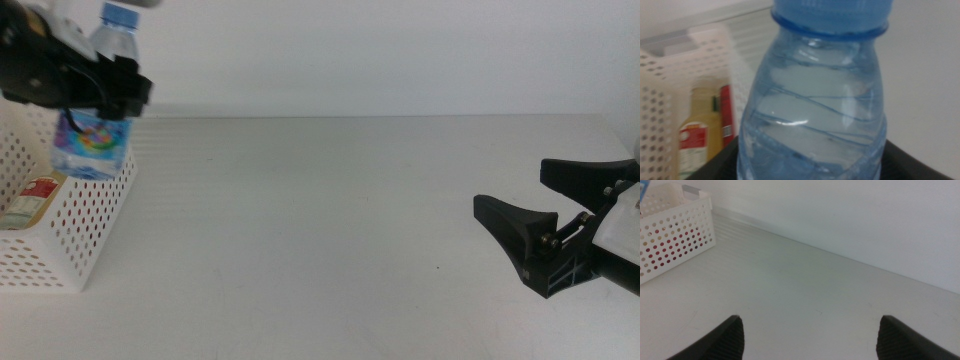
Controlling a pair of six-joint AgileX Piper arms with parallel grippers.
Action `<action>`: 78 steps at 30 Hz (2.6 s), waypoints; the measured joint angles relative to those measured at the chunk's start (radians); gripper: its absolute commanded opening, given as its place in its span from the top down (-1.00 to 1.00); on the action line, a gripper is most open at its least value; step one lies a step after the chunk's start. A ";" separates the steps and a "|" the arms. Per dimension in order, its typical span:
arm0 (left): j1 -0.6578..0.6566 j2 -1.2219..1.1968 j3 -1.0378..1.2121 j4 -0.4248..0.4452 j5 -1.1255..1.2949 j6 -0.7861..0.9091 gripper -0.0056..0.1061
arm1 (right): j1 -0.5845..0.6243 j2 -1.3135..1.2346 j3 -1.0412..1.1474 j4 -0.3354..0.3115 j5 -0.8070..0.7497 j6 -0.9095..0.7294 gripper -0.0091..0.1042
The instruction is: Use arms to grab the bottles and put them into the dustbin to the left of the table.
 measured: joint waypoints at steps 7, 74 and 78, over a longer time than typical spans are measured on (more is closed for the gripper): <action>0.167 0.133 -0.177 -0.103 0.123 0.147 0.99 | 0.000 0.000 0.000 0.000 0.000 0.000 -0.51; 0.443 0.430 -0.343 -0.243 0.273 0.253 -0.62 | 0.000 0.000 0.000 0.000 0.000 0.000 -0.51; 0.397 0.321 -0.248 -0.254 0.179 0.262 -0.54 | 0.000 0.000 0.000 0.000 0.000 0.000 -0.51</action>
